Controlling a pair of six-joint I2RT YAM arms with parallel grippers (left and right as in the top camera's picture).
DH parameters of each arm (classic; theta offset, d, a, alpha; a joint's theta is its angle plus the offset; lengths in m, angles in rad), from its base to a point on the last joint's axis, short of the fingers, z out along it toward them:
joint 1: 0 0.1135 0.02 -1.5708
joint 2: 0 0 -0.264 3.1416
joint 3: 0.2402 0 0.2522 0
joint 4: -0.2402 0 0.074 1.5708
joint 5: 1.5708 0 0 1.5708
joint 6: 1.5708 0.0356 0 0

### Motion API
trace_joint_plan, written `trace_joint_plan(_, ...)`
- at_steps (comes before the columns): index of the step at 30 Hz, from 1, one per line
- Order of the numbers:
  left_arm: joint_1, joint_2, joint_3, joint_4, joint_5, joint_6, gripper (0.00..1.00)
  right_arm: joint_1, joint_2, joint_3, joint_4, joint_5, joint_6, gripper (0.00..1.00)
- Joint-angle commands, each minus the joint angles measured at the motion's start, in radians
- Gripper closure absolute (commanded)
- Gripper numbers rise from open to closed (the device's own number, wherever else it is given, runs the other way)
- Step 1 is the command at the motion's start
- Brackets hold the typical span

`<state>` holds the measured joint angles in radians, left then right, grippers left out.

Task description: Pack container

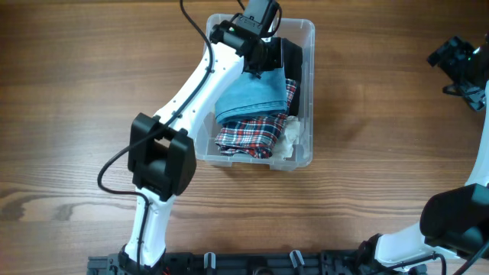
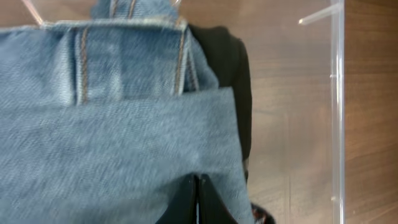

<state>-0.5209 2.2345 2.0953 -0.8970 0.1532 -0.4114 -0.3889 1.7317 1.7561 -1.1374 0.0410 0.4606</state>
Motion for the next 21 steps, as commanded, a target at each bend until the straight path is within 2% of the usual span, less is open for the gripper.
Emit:
trace_joint_plan(1, 0.005, -0.144, -0.014, -0.066, -0.008, 0.015, 0.96, 0.002, 0.007, -0.004, 0.004, -0.009, 0.013, 0.00)
trace_joint_plan(4, -0.016, -0.195, -0.014, -0.165, -0.004, 0.014, 0.96, 0.002, 0.007, -0.004, 0.004, -0.009, 0.013, 0.00)
trace_joint_plan(10, -0.072, -0.167, -0.027, -0.267, 0.040, 0.011, 0.96, 0.002, 0.007, -0.004, 0.004, -0.009, 0.013, 0.00)
trace_joint_plan(21, -0.138, -0.113, -0.165, -0.263, 0.036, -0.023, 0.96, 0.002, 0.007, -0.004, 0.004, -0.009, 0.013, 0.00)
